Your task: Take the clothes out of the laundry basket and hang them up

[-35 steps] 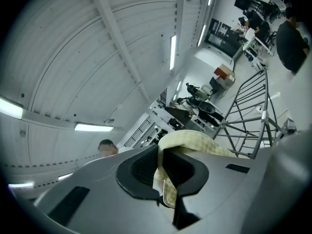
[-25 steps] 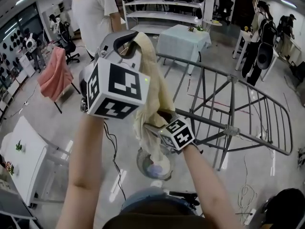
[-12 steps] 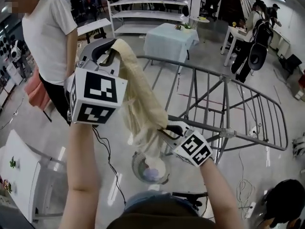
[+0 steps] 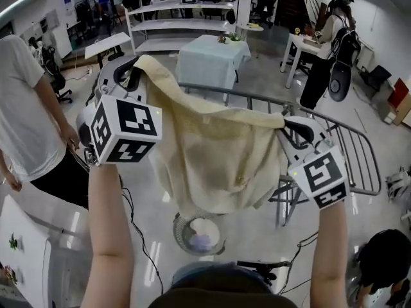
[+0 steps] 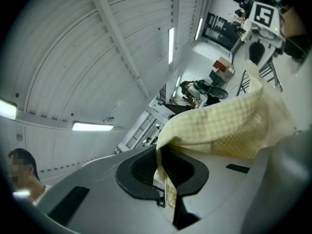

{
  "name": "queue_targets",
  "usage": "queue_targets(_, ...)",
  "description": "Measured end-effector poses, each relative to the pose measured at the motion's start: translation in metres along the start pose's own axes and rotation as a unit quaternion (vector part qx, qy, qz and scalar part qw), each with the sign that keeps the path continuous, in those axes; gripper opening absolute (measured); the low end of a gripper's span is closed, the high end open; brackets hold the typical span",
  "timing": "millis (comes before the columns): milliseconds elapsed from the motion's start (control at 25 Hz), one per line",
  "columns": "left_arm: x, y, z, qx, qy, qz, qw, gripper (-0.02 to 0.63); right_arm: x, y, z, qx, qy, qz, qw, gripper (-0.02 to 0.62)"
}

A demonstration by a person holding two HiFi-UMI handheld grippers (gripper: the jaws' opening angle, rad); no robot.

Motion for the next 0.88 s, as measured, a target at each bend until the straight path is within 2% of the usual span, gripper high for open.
queue_targets(80,-0.005,0.003,0.009,-0.012,-0.005,0.026,0.9996,0.026,-0.012,-0.029,-0.004,0.068,0.021,-0.032,0.997,0.043)
queue_targets(200,-0.01,-0.002,0.019,-0.034,-0.019,0.067,0.997,0.026,-0.017,-0.059,-0.009,0.157,0.038,-0.063,0.985,0.043)
queue_targets(320,-0.009,-0.007,0.028,-0.062,-0.036,0.105,0.9919,0.026,-0.023,-0.075,-0.009,0.229,0.048,-0.097,0.967,0.043)
queue_targets(480,-0.031,0.036,0.038,-0.108,-0.05,0.163,0.9795,0.026,-0.072,-0.112,-0.02,0.296,0.069,-0.167,0.938,0.043)
queue_targets(560,-0.04,0.049,0.043,-0.141,-0.057,0.197,0.9684,0.026,-0.087,-0.126,-0.023,0.326,0.077,-0.205,0.92,0.043)
queue_targets(640,-0.045,0.056,0.049,-0.182,-0.063,0.233,0.9533,0.026,-0.098,-0.135,-0.021,0.352,0.086,-0.24,0.901,0.043)
queue_targets(760,-0.068,0.053,0.063,-0.244,-0.073,0.286,0.9237,0.026,-0.094,-0.162,-0.016,0.383,0.104,-0.305,0.866,0.043)
queue_targets(880,-0.124,0.026,0.087,-0.294,-0.074,0.337,0.8916,0.026,-0.055,-0.22,-0.013,0.407,0.122,-0.374,0.824,0.043)
Point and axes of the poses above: the fingertips, and each gripper's own axes: z forward along the fingers, y to its left, x out of its underside, the point moved 6 cm from there along -z, backward along the fingers, and after that the axes turned 7 degrees about y, right-handed, at the moved point
